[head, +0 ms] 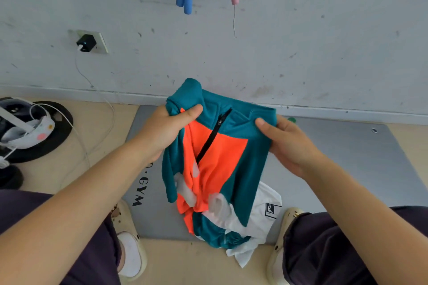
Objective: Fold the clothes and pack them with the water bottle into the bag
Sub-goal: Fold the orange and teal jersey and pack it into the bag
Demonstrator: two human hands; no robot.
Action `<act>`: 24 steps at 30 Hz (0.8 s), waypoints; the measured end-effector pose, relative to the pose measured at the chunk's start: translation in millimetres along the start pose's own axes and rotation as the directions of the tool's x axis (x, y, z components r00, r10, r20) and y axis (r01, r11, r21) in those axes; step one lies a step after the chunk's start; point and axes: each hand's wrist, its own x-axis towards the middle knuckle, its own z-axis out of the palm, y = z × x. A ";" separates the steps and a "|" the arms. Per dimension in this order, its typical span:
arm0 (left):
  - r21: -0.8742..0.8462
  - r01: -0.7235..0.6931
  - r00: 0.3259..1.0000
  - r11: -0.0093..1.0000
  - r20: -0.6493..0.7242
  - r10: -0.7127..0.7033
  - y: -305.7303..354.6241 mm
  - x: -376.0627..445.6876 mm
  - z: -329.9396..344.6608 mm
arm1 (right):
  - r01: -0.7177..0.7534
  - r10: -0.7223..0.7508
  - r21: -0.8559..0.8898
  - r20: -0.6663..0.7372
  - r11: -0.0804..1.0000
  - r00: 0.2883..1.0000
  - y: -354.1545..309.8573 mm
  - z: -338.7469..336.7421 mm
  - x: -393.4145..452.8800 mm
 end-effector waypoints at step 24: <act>-0.308 0.103 0.985 0.946 0.161 -0.054 -5.6 2.1 2.2 | -0.113 0.167 -0.428 0.092 0.897 0.982 6.4 -13.1 -1.6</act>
